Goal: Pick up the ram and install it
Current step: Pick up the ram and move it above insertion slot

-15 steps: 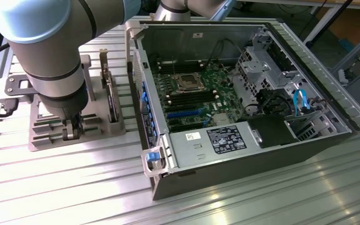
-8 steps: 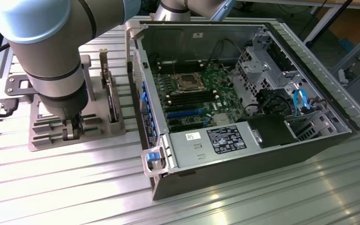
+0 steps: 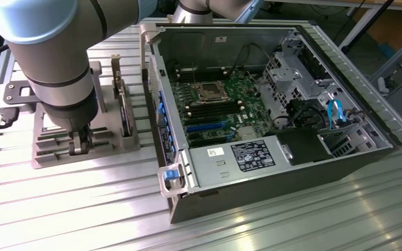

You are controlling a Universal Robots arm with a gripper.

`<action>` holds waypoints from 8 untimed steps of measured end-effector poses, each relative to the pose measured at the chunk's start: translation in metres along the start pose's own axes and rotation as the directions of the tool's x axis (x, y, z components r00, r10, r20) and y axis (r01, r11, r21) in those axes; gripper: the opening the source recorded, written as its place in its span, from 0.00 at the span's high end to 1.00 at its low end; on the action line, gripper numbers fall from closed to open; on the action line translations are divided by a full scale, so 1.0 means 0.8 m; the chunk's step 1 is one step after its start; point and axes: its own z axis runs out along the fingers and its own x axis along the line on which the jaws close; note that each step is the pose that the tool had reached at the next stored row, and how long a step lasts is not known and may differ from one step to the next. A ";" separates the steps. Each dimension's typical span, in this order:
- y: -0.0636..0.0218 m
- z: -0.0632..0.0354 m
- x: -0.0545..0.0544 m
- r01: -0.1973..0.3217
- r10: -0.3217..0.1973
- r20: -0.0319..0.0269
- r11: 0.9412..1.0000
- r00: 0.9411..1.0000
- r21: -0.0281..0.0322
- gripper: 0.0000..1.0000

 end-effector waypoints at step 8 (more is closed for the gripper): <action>0.000 -0.008 0.000 0.000 0.000 0.000 1.000 1.000 0.000 0.88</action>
